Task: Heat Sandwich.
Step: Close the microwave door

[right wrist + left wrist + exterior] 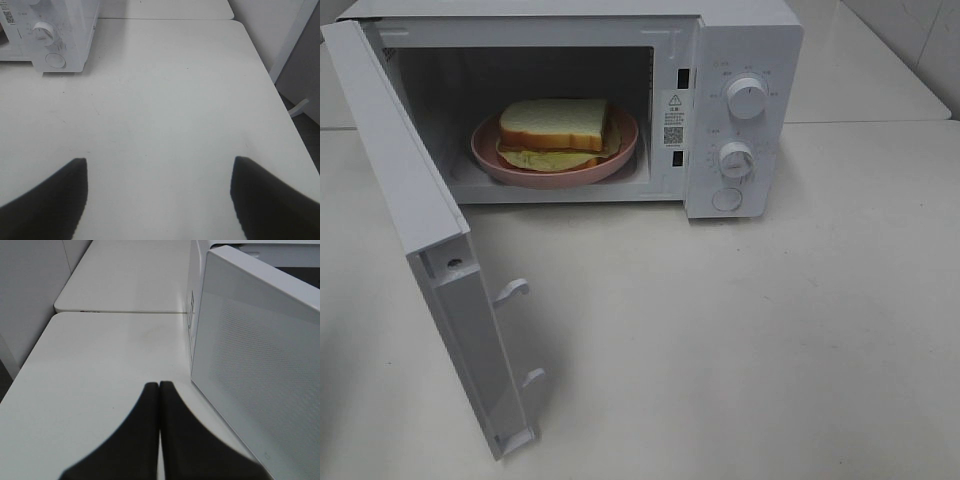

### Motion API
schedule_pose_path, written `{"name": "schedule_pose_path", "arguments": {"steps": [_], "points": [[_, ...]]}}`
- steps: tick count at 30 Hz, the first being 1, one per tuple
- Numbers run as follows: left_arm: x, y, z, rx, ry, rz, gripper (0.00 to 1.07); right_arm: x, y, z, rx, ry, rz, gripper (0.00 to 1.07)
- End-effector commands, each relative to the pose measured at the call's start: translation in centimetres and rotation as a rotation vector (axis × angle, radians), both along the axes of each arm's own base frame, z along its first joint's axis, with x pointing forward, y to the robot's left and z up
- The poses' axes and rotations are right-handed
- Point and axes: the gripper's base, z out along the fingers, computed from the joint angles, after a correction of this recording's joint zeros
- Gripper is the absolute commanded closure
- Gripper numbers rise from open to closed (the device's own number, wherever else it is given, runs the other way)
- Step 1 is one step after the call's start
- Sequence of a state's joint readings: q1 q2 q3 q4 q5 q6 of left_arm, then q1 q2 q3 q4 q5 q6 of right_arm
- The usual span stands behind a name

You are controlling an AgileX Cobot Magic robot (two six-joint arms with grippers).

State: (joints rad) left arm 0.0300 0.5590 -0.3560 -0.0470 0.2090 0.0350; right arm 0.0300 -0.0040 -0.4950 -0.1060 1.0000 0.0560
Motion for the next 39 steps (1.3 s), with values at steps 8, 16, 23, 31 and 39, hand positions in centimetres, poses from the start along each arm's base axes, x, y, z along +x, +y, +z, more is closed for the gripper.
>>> {"name": "schedule_pose_path", "arguments": {"steps": [8,16,23,31,39], "points": [[2.5,0.4,-4.4,-0.001,-0.116,0.032,1.07,-0.4,0.0,0.1,-0.01,-0.034,-0.003,0.31],[5.6,0.2,-6.1,0.004,-0.124,-0.001,1.07,-0.4,0.0,0.1,-0.01,-0.034,-0.003,0.31],[7.5,-1.6,-7.3,0.079,-0.087,-0.167,1.07,-0.4,0.0,0.1,-0.01,-0.034,-0.003,0.31],[9.2,-4.8,-9.5,0.065,-0.091,-0.339,1.07,-0.4,0.0,0.1,-0.01,-0.034,-0.003,0.32],[10.4,-7.5,-10.8,0.045,-0.09,-0.452,1.07,-0.4,0.0,0.1,-0.01,-0.034,-0.003,0.32]]}}
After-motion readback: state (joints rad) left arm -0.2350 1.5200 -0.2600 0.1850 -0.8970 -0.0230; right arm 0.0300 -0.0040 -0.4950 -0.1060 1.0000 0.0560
